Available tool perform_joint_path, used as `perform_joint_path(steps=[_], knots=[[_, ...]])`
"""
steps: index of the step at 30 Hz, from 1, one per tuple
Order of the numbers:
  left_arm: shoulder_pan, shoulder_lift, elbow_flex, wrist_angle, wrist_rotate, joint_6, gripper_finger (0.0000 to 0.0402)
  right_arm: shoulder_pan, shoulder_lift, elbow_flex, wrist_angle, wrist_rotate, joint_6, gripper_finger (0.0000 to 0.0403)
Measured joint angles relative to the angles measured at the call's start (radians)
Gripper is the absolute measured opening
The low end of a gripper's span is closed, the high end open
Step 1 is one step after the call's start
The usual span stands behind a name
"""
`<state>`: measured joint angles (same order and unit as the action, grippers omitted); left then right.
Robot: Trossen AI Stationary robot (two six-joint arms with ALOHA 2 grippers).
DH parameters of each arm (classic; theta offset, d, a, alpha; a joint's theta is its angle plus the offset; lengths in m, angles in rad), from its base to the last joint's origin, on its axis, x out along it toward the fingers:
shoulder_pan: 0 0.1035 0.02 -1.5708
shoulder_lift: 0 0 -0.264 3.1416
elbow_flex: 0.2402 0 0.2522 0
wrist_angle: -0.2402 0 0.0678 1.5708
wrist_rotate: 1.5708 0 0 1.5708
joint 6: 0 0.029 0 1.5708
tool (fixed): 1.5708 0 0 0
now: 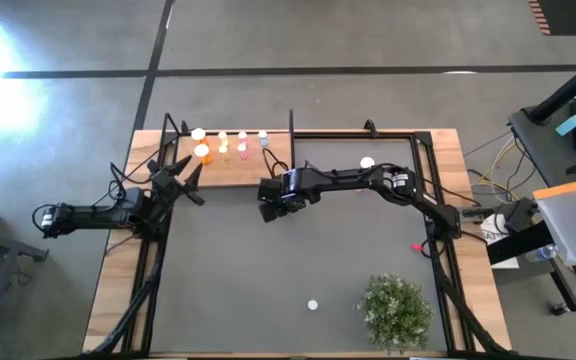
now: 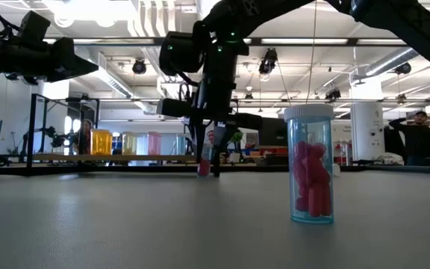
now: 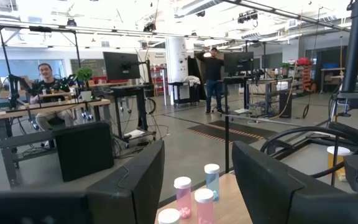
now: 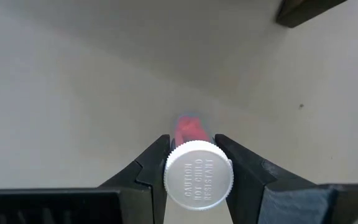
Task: Pick and place medicine bottles onto shelf by color
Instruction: Move the top blue pill bottle to the middle of the table, then move the bottom blue pill bottle to the middle of the table
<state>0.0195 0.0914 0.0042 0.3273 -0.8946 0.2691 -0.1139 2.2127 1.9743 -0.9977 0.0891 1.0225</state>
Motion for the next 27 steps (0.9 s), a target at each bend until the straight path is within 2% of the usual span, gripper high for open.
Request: perform_joint_path(steps=[9, 27], knots=[[0.000, 0.000, 0.000, 0.000, 0.000, 0.000, 0.0173, 0.000, 0.000, 0.000, 0.002, 0.000, 0.000, 0.0127], [0.000, 0.000, 0.000, 0.000, 0.000, 0.000, 0.0173, 0.026, -0.004, 0.028, -0.016, -0.019, 0.028, 0.0281]])
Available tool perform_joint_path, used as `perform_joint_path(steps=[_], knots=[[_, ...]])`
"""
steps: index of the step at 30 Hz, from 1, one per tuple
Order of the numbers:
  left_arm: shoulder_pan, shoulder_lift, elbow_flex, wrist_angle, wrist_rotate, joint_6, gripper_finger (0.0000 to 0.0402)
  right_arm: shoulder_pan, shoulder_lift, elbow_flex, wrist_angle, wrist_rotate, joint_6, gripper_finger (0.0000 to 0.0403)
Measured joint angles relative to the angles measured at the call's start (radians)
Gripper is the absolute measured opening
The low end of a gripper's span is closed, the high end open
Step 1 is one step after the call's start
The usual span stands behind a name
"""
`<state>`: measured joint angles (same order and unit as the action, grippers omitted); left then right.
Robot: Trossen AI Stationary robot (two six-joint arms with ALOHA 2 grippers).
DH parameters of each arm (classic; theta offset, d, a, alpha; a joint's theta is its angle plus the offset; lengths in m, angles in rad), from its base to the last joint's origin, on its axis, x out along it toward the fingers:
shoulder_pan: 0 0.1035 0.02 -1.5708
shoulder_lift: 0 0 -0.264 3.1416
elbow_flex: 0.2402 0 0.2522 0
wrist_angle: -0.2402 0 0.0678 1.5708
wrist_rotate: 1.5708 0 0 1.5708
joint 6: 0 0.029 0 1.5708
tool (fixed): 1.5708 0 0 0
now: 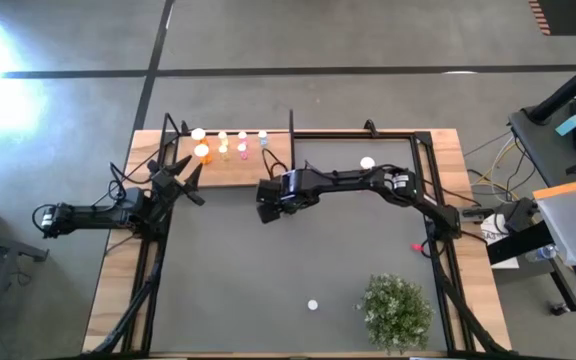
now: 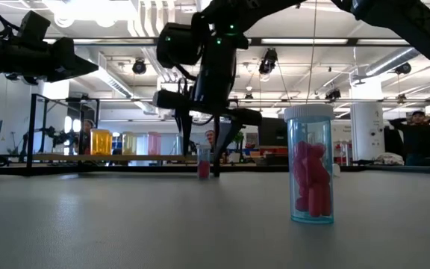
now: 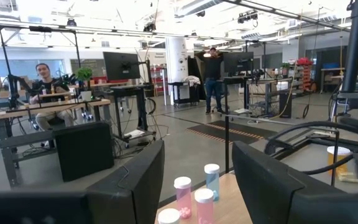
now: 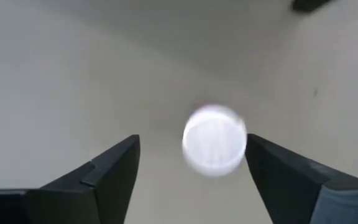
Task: Pick and place medicine bottles onto shelf by color
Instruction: Move the bottom blue pill bottle to the middle of the table
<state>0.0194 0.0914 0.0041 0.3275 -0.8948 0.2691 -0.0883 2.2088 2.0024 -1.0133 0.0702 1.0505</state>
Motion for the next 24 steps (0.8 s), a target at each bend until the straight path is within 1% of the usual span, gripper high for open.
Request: perform_joint_path(steps=[5, 11, 15, 24], knots=[[0.000, 0.000, 0.000, 0.000, 0.000, 0.000, 0.0173, 0.035, -0.010, 0.006, -0.073, 0.006, 0.061, 0.0301], [0.000, 0.000, 0.000, 0.000, 0.000, 0.000, 0.0173, 0.092, -0.014, 0.006, -0.162, -0.001, 0.168, 0.0295], [0.000, 0.000, 0.000, 0.000, 0.000, 0.000, 0.0173, 0.162, -0.015, 0.000, -0.191, -0.026, 0.229, 0.0286], [0.000, 0.000, 0.000, 0.000, 0.000, 0.000, 0.0173, 0.366, -0.015, -0.007, -0.219, -0.011, 0.431, 0.0267]])
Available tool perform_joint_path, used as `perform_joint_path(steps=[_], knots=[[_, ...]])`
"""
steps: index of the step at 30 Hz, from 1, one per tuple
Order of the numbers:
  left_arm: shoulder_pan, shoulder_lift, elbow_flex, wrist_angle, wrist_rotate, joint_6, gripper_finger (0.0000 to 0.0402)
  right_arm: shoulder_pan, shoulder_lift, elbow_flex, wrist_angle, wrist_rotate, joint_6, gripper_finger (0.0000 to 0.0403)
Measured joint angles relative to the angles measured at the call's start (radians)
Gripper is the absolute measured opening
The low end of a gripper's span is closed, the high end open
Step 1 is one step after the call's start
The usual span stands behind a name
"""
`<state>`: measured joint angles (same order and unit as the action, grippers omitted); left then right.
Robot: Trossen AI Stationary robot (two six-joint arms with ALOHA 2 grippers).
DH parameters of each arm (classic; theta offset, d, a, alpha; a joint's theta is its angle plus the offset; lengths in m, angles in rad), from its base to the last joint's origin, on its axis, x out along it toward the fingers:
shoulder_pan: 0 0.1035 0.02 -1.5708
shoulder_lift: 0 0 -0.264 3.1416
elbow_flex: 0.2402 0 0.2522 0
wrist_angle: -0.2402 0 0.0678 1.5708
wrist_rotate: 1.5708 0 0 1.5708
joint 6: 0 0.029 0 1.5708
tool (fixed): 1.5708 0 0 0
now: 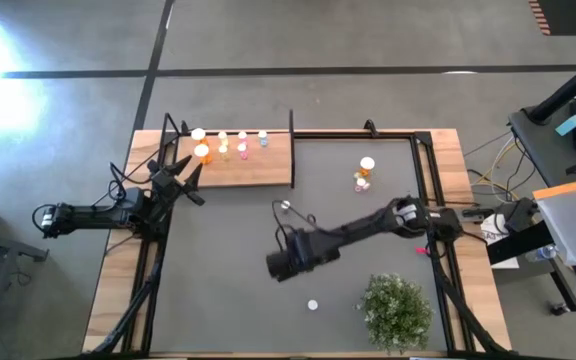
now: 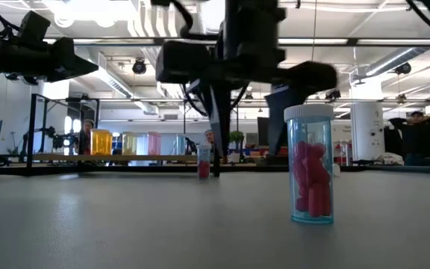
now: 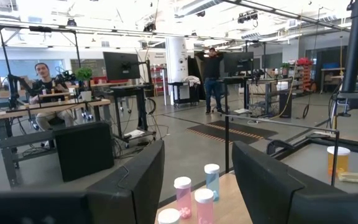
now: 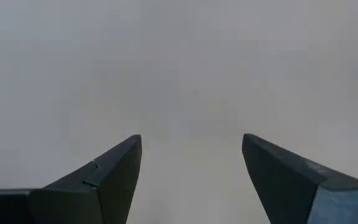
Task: Pick and place medicine bottles onto shelf by color
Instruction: Move the bottom blue pill bottle to the middle of the table
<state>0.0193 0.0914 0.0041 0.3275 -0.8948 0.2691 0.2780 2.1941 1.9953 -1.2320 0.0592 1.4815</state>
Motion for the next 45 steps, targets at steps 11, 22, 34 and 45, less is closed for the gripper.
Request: perform_joint_path(steps=[11, 22, 34, 45], knots=[[0.000, 0.000, 0.000, 0.000, 0.000, 0.000, 0.0173, 0.176, 0.000, 0.000, 0.020, 0.023, 0.117, 0.0262], [0.000, 0.000, 0.000, 0.000, 0.000, 0.000, 0.0173, 0.247, 0.000, 0.000, 0.075, 0.031, 0.040, 0.0262], [0.000, 0.000, 0.000, 0.000, 0.000, 0.000, 0.0173, 0.265, 0.000, 0.000, 0.100, 0.030, -0.034, 0.0224], [0.000, 0.000, 0.000, 0.000, 0.000, 0.000, 0.0173, 0.265, 0.000, 0.000, 0.116, 0.029, -0.044, 0.0176]])
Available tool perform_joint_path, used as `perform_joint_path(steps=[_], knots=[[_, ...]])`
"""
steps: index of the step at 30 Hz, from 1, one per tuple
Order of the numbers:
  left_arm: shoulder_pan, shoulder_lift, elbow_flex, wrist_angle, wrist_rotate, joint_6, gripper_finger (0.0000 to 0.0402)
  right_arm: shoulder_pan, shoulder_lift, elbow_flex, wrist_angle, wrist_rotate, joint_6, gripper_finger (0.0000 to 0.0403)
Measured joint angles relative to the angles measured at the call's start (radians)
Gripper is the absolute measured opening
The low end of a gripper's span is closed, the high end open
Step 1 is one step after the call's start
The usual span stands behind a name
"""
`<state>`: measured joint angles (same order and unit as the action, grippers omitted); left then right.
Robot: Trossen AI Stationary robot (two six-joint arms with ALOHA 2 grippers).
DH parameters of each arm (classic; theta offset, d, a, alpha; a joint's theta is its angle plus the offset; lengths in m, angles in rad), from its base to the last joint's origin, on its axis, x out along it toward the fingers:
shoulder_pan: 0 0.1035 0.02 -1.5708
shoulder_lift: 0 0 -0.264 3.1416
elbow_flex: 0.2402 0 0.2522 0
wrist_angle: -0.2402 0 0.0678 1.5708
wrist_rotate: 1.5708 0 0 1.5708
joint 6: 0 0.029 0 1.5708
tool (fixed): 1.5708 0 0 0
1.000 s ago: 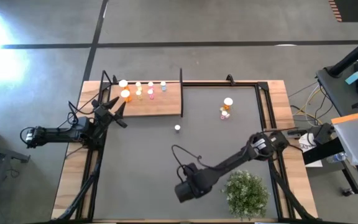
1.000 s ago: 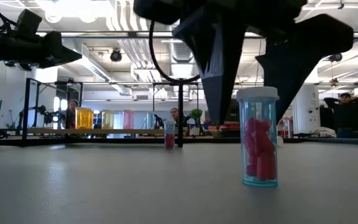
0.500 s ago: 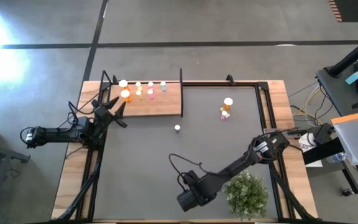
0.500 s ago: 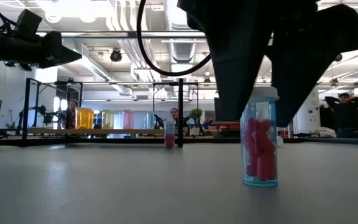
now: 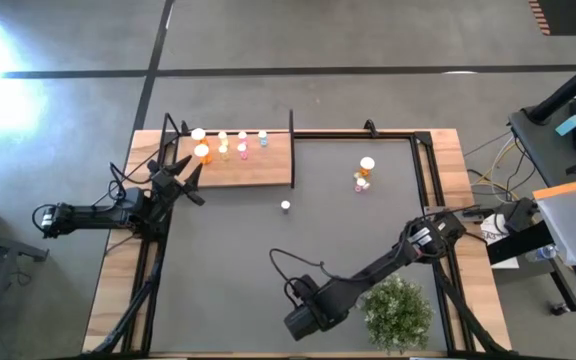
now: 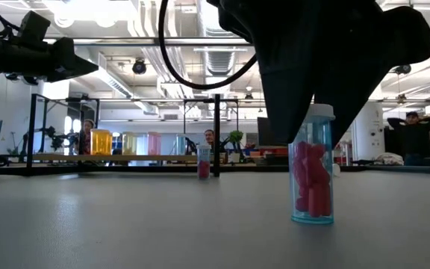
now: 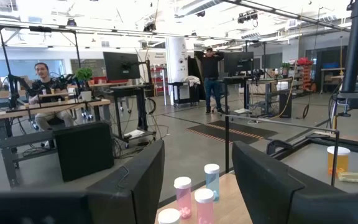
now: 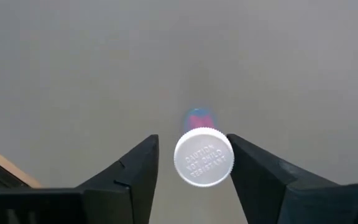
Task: Pick and place medicine bottles onto shelf by color
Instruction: Move the bottom blue pill bottle to the middle of the table
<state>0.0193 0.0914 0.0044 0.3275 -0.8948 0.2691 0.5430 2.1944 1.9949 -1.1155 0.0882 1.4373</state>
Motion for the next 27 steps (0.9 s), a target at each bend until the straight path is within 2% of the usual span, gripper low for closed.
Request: perform_joint_path(steps=[11, 20, 27], knots=[[0.000, 0.000, 0.000, 0.000, 0.000, 0.000, 0.0173, 0.000, 0.000, -0.017, 0.000, 0.001, -0.012, 0.0144], [0.000, 0.000, 0.000, 0.000, 0.000, 0.000, 0.0173, 0.000, 0.000, -0.019, 0.022, 0.006, -0.041, 0.0145], [0.000, 0.000, 0.000, 0.000, 0.000, 0.000, 0.0173, 0.000, 0.000, -0.019, 0.025, 0.017, -0.012, 0.0116]])
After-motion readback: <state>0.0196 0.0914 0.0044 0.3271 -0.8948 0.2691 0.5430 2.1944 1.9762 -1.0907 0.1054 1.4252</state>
